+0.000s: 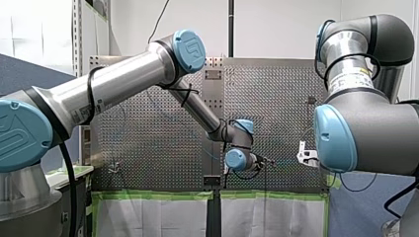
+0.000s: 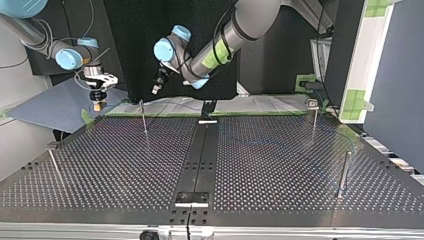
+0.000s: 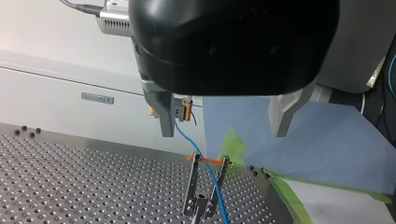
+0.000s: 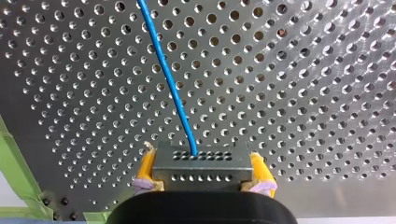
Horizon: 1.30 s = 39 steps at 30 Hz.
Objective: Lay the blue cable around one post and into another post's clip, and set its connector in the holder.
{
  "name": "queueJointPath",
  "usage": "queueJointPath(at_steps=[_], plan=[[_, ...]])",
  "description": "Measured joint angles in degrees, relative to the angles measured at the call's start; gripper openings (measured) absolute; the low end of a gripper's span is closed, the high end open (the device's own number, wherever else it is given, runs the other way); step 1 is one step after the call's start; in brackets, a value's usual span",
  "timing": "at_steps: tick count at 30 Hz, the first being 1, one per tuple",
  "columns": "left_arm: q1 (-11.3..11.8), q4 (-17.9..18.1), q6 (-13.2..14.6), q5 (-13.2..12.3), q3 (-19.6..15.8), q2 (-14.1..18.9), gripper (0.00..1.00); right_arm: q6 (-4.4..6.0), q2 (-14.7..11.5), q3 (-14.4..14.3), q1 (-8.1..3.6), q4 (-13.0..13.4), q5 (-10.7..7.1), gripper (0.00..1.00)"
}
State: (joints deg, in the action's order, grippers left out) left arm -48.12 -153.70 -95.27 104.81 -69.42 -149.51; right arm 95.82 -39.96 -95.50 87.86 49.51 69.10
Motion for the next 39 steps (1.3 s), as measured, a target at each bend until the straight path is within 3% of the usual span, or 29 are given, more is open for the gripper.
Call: queueJointPath(at_steps=[9, 15, 25, 39], plan=[[0.3, 1.6, -0.6, 1.8, -1.7, 1.8, 1.00, 0.06, 0.0, 0.0, -0.22, -0.1, 0.00, 0.00], [0.8, 4.4, -3.1, 4.3, -4.6, 4.7, 1.00, 0.08, 0.0, 0.0, -0.36, 0.1, -0.01, 0.00], [1.6, 9.1, -7.8, 5.9, -9.4, 9.4, 1.00, 0.12, 0.0, 0.0, -0.36, -0.2, -0.01, 0.00], [2.0, 16.5, -9.8, 9.8, -16.7, 16.8, 1.00, 1.70, 0.0, 0.0, -0.20, 0.4, -0.17, 0.00]])
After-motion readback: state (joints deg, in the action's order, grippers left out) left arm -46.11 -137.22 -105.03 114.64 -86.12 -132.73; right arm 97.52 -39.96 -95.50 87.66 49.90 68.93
